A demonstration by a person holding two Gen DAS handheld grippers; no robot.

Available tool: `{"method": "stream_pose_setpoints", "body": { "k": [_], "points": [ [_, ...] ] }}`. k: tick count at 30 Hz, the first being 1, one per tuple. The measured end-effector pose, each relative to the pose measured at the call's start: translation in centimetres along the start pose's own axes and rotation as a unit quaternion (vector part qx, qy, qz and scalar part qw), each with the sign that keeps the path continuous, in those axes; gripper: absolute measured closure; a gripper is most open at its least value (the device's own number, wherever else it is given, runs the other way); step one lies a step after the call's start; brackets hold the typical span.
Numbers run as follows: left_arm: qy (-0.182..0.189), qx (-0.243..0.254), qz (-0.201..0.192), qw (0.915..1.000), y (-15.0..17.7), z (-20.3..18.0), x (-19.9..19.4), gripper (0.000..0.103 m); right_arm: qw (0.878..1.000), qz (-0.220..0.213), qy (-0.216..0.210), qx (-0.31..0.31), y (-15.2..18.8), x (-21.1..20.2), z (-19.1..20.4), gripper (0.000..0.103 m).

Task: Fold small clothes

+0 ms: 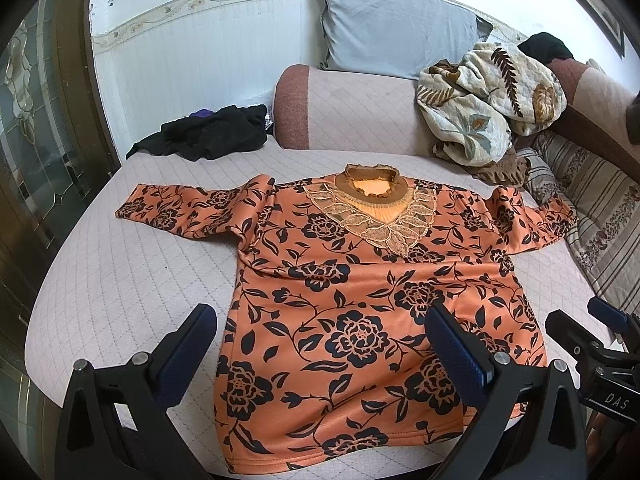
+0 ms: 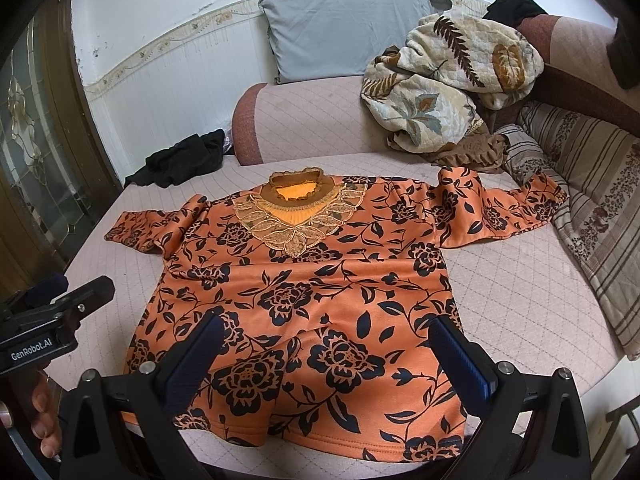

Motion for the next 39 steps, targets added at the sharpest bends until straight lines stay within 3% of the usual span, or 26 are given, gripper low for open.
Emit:
{"method": "stream_pose_setpoints", "body": {
  "k": [19, 23, 28, 30, 33, 34, 36, 39],
  "points": [
    [0.003, 0.004, 0.009, 0.9999, 0.0, -0.2, 1.3, 0.000, 1.000, 0.011, -0.001, 0.005, 0.2, 1.3, -0.2, 0.000],
    [0.019, -0.026, 0.032, 0.9990, 0.7, 1.5, 3.1, 0.000, 0.998, 0.034, -0.027, 0.036, -0.1, 2.6, -1.8, 0.000],
    [-0.036, -0.102, 0.085, 0.9904, 3.2, 8.1, 7.3, 0.000, 0.986, 0.027, -0.054, 0.156, -2.6, 4.4, -10.0, 0.000],
    [-0.066, -0.132, 0.108, 0.9832, 4.5, 11.3, 9.0, 0.000, 0.973, 0.016, -0.064, 0.221, -4.5, 5.8, -15.1, 0.000],
    [-0.109, -0.169, 0.137, 0.9698, 6.7, 15.6, 11.2, 0.000, 0.946, 0.014, -0.044, 0.320, -7.3, 9.0, -23.2, 0.001],
    [-0.123, -0.180, 0.145, 0.9650, 7.5, 16.8, 11.9, 0.000, 0.934, 0.007, -0.037, 0.354, -8.5, 10.3, -26.4, 0.006],
    [-0.147, -0.202, 0.158, 0.9553, 8.9, 19.1, 13.1, 0.000, 0.921, 0.003, -0.026, 0.388, -10.4, 12.2, -30.0, 0.016],
    [-0.175, -0.226, 0.172, 0.9427, 10.4, 21.7, 14.5, 0.000, 0.913, -0.005, 0.002, 0.408, -13.7, 15.4, -34.5, 0.027]
  ]
}}
Point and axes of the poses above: each gripper's, at about its wrist camera, not at the fingertips, and x roughly the way its jaws point, z to its left, y to its underside, the point moved 3 cm from there along x, roughly the way its jaws point, and after that the axes turned 13 degrees about x, right-handed, at the moved point
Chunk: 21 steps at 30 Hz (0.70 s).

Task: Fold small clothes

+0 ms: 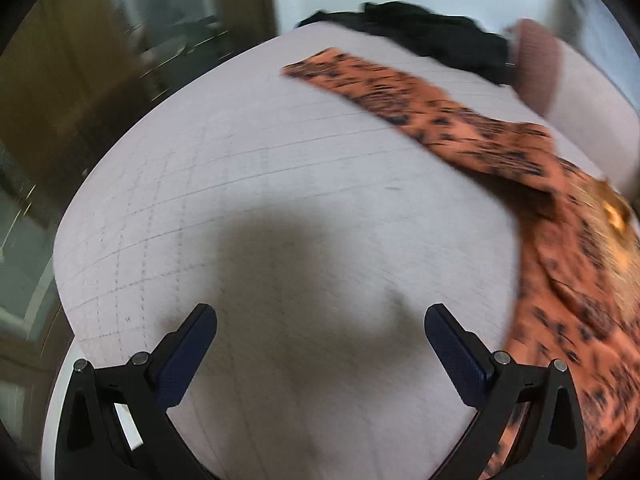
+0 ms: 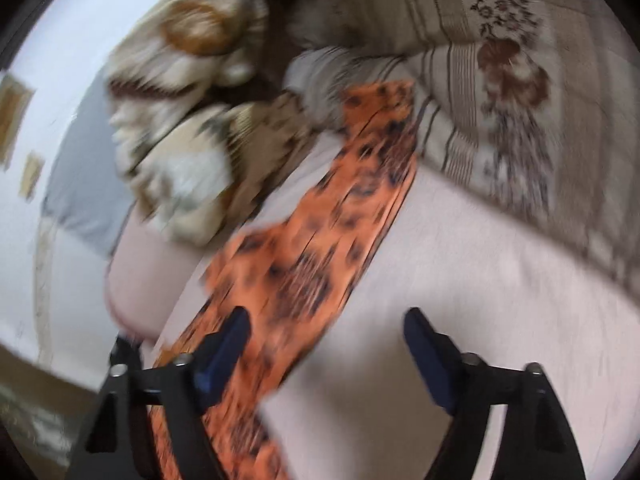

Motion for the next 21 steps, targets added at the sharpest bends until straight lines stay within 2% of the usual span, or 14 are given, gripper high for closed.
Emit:
{"method": "stream_pose_setpoints", "body": {
  "k": [3, 6, 9, 12, 13, 14, 15, 16, 19, 21],
  "points": [
    [-0.020, -0.013, -0.003, 0.9997, -0.5, 0.9, 1.6, 0.000, 0.999, -0.025, 0.037, 0.004, -4.1, 3.5, -0.3, 0.027],
    [-0.022, -0.011, -0.006, 0.9997, -0.8, 0.8, 3.2, 0.000, 0.997, -0.040, 0.063, 0.009, -6.7, 6.5, -0.4, 0.027],
    [-0.025, -0.012, -0.044, 0.9986, -0.5, 0.8, 3.6, 0.000, 0.994, -0.059, 0.096, 0.012, -8.7, 9.0, -0.9, 0.028],
    [-0.018, -0.019, -0.070, 0.9972, 0.0, 0.9, 3.8, 0.000, 0.992, -0.078, 0.103, 0.007, -10.0, 10.2, -0.9, 0.030],
    [-0.014, -0.021, -0.072, 0.9971, 0.1, 1.0, 3.7, 0.000, 0.991, -0.077, 0.111, 0.000, -10.4, 10.7, -0.7, 0.040],
    [-0.011, -0.022, -0.071, 0.9972, -0.1, 1.1, 3.8, 0.000, 0.990, -0.074, 0.119, -0.007, -10.7, 11.1, -0.3, 0.054],
    [-0.008, -0.023, -0.072, 0.9971, -0.1, 1.3, 3.7, 0.000, 0.991, -0.067, 0.116, -0.012, -11.1, 11.3, 0.1, 0.098],
    [-0.008, -0.023, -0.074, 0.9969, 0.0, 1.4, 3.7, 0.000, 0.993, -0.055, 0.107, -0.015, -11.2, 11.2, 0.6, 0.098],
    [-0.016, -0.017, -0.082, 0.9964, 0.0, 1.2, 3.8, 0.000, 0.992, -0.065, 0.073, -0.080, -10.0, 9.0, 4.9, 0.098],
    [-0.015, -0.016, -0.083, 0.9963, 0.0, 1.3, 3.8, 0.000, 0.990, -0.073, 0.027, -0.115, -8.5, 6.6, 8.8, 0.098]
  ]
}}
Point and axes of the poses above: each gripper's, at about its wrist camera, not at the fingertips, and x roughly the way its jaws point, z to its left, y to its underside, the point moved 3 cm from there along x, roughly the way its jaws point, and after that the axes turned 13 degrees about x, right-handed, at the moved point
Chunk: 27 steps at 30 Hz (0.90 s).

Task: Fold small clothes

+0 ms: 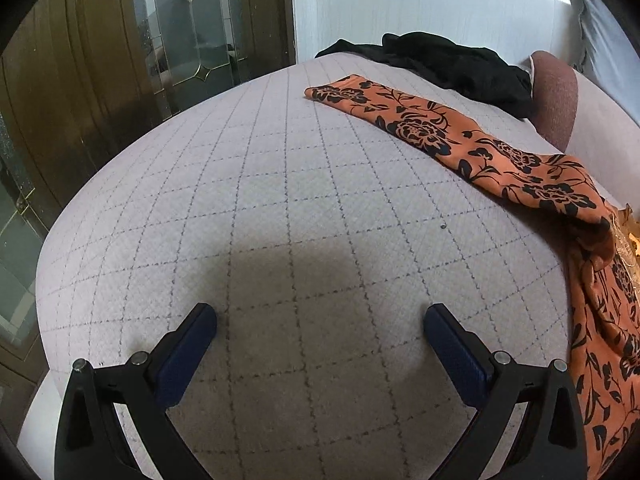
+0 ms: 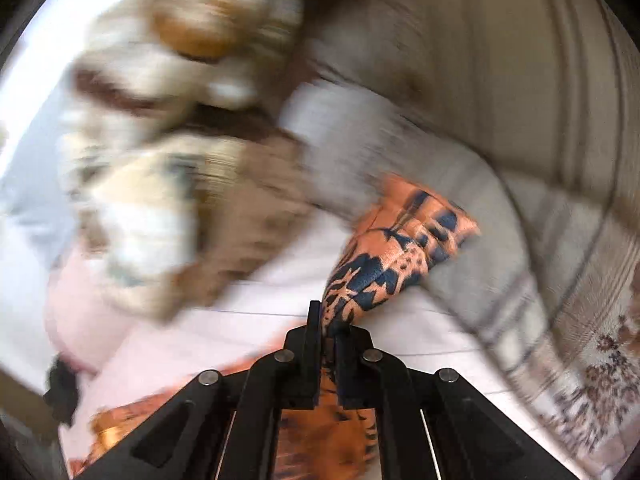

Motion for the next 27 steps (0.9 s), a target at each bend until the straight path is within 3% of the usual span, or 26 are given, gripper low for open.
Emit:
{"method": "stream_pose_setpoints", "body": {
  "k": [3, 7, 10, 13, 15, 17, 18, 19, 20, 22, 24, 27],
  "points": [
    [0.002, 0.002, -0.002, 1.0000, 0.1, 0.1, -0.3, 0.000, 0.995, -0.018, -0.085, -0.057, 1.9, -5.5, 7.4, 0.098],
    [0.030, 0.001, -0.005, 0.9995, -1.0, 0.2, -2.0, 0.000, 0.971, -0.017, -0.184, -0.150, 8.8, -12.4, 18.1, 0.098],
    [0.048, -0.018, -0.082, 0.9953, -3.6, 0.5, -6.9, 0.000, 0.950, 0.002, -0.228, -0.213, 16.6, -15.2, 24.1, 0.098],
    [0.076, 0.009, -0.136, 0.9877, -6.4, -0.6, -11.0, 0.000, 0.941, 0.045, -0.232, -0.242, 24.7, -13.7, 27.4, 0.094],
    [0.094, 0.030, -0.154, 0.9830, -7.7, -1.6, -12.8, 0.000, 0.941, 0.090, -0.207, -0.251, 29.6, -10.6, 28.3, 0.094],
    [0.114, 0.045, -0.163, 0.9791, -8.1, -2.7, -14.0, 0.000, 0.935, 0.146, -0.157, -0.284, 35.0, -5.9, 28.3, 0.086],
    [0.121, 0.051, -0.161, 0.9783, -8.2, -3.2, -14.2, 0.000, 0.928, 0.176, -0.143, -0.297, 37.3, -4.0, 27.8, 0.064],
    [0.128, 0.056, -0.156, 0.9778, -8.2, -3.7, -14.1, 0.000, 0.922, 0.203, -0.127, -0.305, 39.0, -2.6, 27.1, 0.024],
    [0.137, 0.062, -0.150, 0.9772, -8.1, -4.4, -14.0, 0.000, 0.916, 0.231, -0.111, -0.308, 40.7, -1.6, 26.1, 0.016],
    [0.151, 0.076, -0.140, 0.9756, -7.9, -5.7, -13.8, 0.000, 0.909, 0.266, -0.117, -0.297, 41.9, -1.0, 24.1, 0.016],
    [0.166, 0.094, -0.130, 0.9729, -7.7, -7.7, -13.4, 0.000, 0.913, 0.260, -0.138, -0.283, 40.8, -2.6, 22.9, 0.016],
    [0.205, 0.123, -0.108, 0.9650, -7.8, -11.8, -12.6, 0.000, 0.925, 0.233, -0.156, -0.257, 36.6, -5.0, 20.5, 0.015]
  ]
}}
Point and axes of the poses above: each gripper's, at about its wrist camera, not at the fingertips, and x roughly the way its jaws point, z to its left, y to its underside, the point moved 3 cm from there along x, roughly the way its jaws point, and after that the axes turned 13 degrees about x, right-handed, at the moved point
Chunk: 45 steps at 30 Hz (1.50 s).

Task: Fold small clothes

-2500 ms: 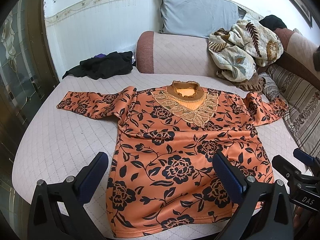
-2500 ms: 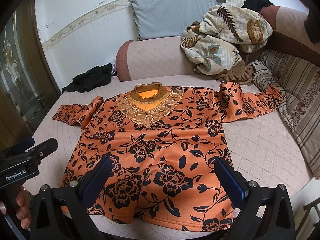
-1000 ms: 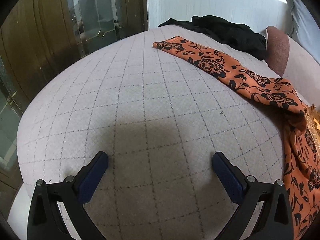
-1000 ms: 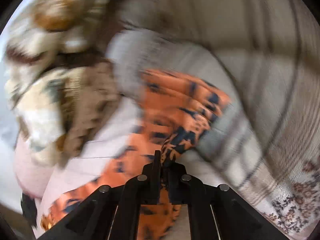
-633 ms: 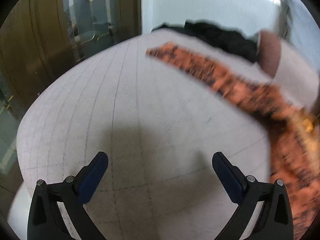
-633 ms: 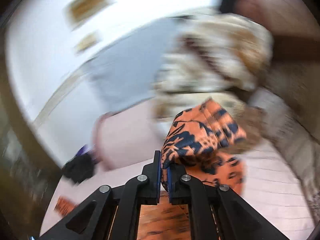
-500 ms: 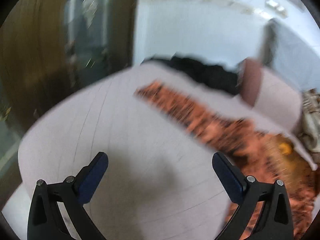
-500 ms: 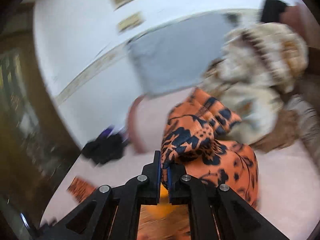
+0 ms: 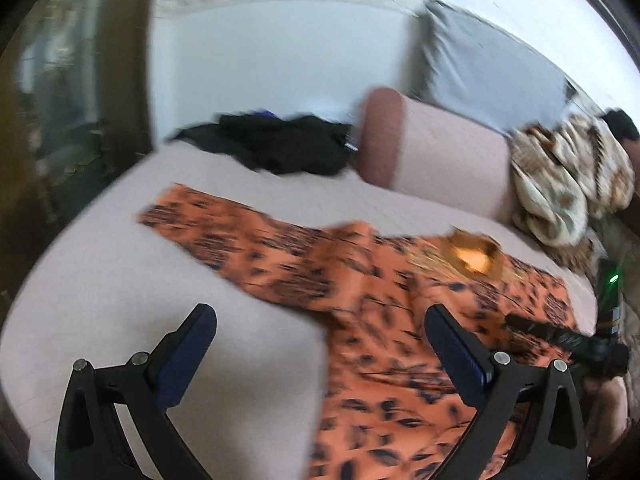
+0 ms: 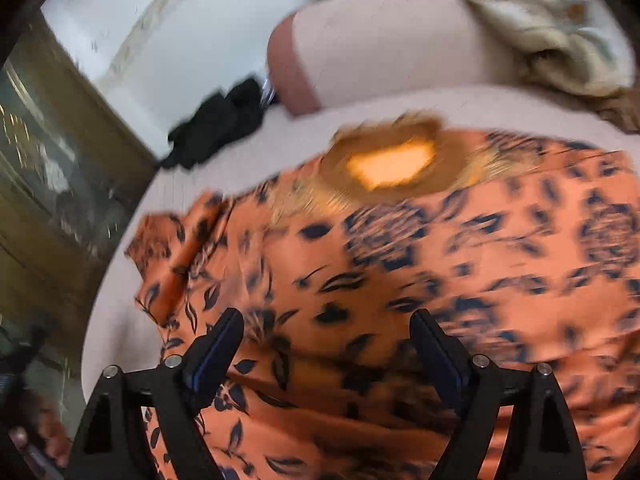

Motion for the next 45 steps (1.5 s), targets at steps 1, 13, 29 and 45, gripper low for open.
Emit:
{"method": "stream_pose_setpoints", "body": {
  "k": [1, 13, 29, 45],
  "points": [
    [0.024, 0.005, 0.009, 0.9997, -0.4, -1.5, 1.2, 0.000, 1.000, -0.010, 0.003, 0.007, -0.4, -0.9, -0.5, 0.015],
    [0.150, -0.058, 0.205, 0.9654, -0.7, -10.0, 16.5, 0.016, 0.987, -0.085, 0.044, 0.130, -2.9, -11.0, -14.6, 0.015],
    [0.082, 0.045, 0.148, 0.9847, -3.7, -11.0, 15.9, 0.099, 0.968, -0.052, -0.028, 0.243, -9.6, -8.3, -23.3, 0.015],
    [0.074, 0.031, 0.172, 0.9819, -1.2, -9.6, 17.2, 0.097, 0.995, -0.003, 0.098, 0.013, -4.9, -7.3, -15.5, 0.015]
  ]
}}
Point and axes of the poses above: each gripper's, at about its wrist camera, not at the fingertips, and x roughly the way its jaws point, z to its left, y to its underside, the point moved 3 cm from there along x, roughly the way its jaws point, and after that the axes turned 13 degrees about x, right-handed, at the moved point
